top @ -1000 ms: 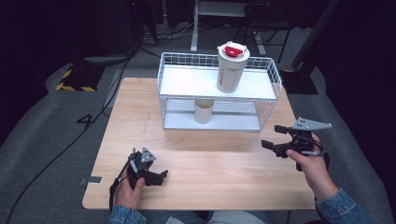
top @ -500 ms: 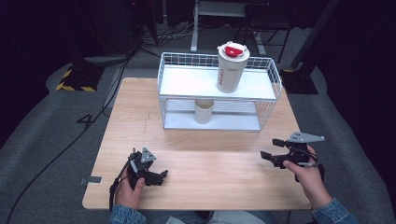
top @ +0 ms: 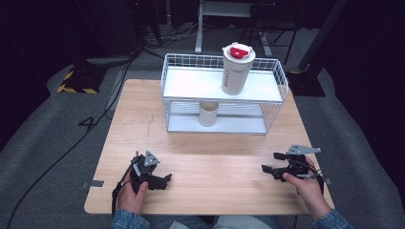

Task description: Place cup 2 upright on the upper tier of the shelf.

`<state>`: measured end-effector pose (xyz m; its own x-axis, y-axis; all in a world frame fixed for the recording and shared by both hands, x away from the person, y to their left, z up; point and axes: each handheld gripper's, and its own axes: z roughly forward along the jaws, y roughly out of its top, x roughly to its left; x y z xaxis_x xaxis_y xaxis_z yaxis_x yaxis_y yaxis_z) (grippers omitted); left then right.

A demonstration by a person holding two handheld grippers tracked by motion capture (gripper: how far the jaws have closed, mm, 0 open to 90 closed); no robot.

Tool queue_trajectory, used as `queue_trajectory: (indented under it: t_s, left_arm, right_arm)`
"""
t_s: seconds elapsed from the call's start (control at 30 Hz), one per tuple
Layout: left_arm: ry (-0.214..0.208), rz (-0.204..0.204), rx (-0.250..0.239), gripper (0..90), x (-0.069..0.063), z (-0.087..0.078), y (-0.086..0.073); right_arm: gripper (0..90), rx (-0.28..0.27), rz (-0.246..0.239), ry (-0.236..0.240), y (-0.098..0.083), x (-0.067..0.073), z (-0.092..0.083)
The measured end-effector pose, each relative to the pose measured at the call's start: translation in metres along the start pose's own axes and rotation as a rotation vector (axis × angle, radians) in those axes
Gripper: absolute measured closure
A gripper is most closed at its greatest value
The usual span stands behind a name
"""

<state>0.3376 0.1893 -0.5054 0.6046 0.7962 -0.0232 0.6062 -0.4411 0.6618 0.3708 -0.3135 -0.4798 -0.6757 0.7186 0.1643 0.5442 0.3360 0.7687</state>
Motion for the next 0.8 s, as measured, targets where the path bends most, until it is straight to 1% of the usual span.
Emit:
queue_trajectory:
  t_s: [0.17, 0.23, 0.37, 0.47, 0.53, 0.6, 0.63, 0.67, 0.7, 0.73, 0.8]
  left_arm:
    - [0.000, 0.000, 0.000, 0.2, 0.000, 0.000, 0.000]
    - [0.000, 0.000, 0.000, 0.2, 0.000, 0.000, 0.000]
    - [0.000, 0.000, 0.000, 0.3, 0.000, 0.000, 0.000]
    - [0.000, 0.000, 0.000, 0.2, 0.000, 0.000, 0.000]
    - [0.000, 0.000, 0.000, 0.2, 0.000, 0.000, 0.000]
    - [0.000, 0.000, 0.000, 0.3, 0.000, 0.000, 0.000]
    - [0.000, 0.000, 0.000, 0.3, 0.000, 0.000, 0.000]
    - [0.000, 0.000, 0.000, 0.3, 0.000, 0.000, 0.000]
    - [0.000, 0.000, 0.000, 0.3, 0.000, 0.000, 0.000]
    - [0.000, 0.000, 0.000, 0.2, 0.000, 0.000, 0.000]
    - [0.000, 0.000, 0.000, 0.3, 0.000, 0.000, 0.000]
  right_arm:
    - [15.2, 0.048, -0.026, -0.008, -0.007, 0.005, 0.007]
    - [15.2, 0.065, -0.030, -0.002, -0.009, 0.007, 0.009]
    - [15.2, 0.096, -0.048, -0.013, -0.012, 0.010, 0.012]
    - [15.2, 0.106, -0.056, -0.011, -0.013, 0.011, 0.014]
    - [15.1, 0.113, -0.065, -0.019, -0.014, 0.012, 0.015]
    - [15.1, 0.115, -0.080, -0.025, -0.014, 0.013, 0.015]
    - [14.6, 0.121, -0.096, -0.035, -0.014, 0.014, 0.016]
    - [12.9, 0.124, -0.126, -0.049, -0.015, 0.015, 0.017]
    - [8.2, 0.126, -0.164, -0.069, -0.017, 0.017, 0.019]
    - [1.2, 0.112, -0.156, -0.073, -0.018, 0.019, 0.021]
    - [0.0, 0.110, -0.157, -0.074, -0.019, 0.021, 0.025]
